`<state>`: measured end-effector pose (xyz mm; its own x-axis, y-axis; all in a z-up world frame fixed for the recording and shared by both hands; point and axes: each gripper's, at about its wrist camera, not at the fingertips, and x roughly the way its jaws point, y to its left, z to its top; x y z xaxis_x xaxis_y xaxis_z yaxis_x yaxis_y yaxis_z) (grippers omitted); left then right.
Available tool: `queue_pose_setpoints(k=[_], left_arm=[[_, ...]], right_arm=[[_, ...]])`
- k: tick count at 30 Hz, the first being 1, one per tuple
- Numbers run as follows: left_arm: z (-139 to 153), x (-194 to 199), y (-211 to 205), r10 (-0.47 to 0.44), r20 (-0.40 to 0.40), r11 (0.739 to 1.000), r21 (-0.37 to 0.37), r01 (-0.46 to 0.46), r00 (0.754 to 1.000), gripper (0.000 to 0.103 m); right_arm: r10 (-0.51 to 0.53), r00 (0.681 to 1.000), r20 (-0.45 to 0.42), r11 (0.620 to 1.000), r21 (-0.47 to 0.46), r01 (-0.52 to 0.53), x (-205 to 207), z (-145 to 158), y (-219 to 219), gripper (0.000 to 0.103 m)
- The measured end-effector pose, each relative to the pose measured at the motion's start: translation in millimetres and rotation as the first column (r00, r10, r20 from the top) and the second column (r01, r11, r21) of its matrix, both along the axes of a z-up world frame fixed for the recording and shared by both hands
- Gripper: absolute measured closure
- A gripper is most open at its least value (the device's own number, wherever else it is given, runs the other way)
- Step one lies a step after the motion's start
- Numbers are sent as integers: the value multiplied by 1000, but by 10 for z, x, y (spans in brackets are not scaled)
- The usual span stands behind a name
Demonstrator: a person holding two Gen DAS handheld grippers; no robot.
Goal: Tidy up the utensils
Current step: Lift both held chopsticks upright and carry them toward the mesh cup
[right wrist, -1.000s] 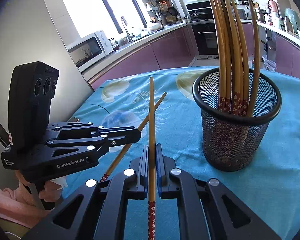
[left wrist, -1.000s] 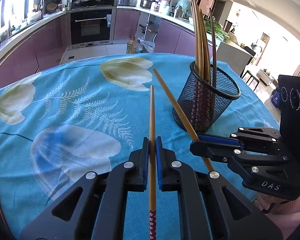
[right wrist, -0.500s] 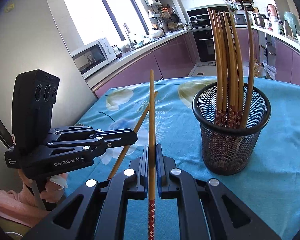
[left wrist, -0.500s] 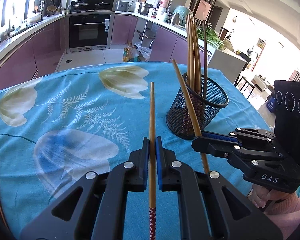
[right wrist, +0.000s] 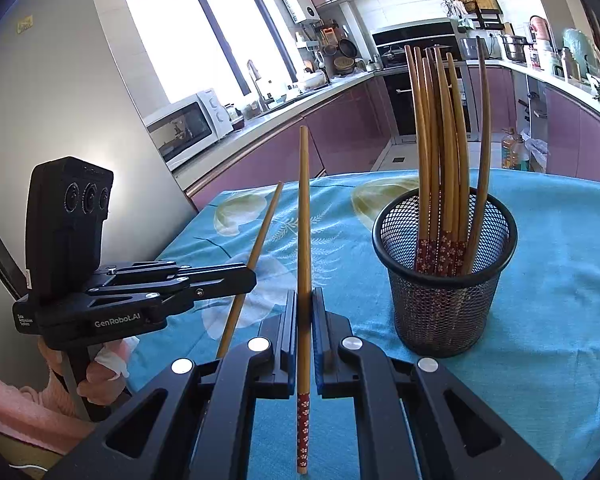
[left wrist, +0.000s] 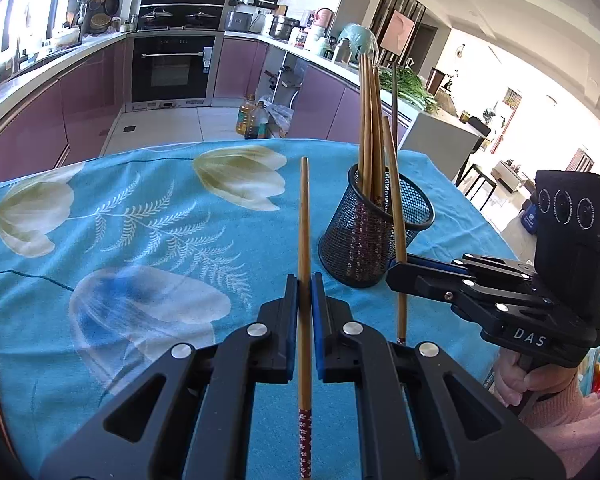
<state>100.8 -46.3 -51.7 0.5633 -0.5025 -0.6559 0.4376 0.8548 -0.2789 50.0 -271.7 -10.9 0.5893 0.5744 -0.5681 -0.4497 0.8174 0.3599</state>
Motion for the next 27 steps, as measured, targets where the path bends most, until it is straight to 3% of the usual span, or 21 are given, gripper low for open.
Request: queue_pose_setpoints(k=[10,20,27], left_arm=[[81,-78,-28,-27,27,1000,-6,27,999,96],[33,-108,-148,-86,19,996,20,85,996,95],[-83,-60,-189,-90,-12,995,40,90,996,95]], right_arm=[[39,999,-24,999,-31,-39,25,-65,129,97],[85,996,21,996,-27,-84,-51,26,225,97],[48,999,3,999,-17,-48,-35,-35,91,97]])
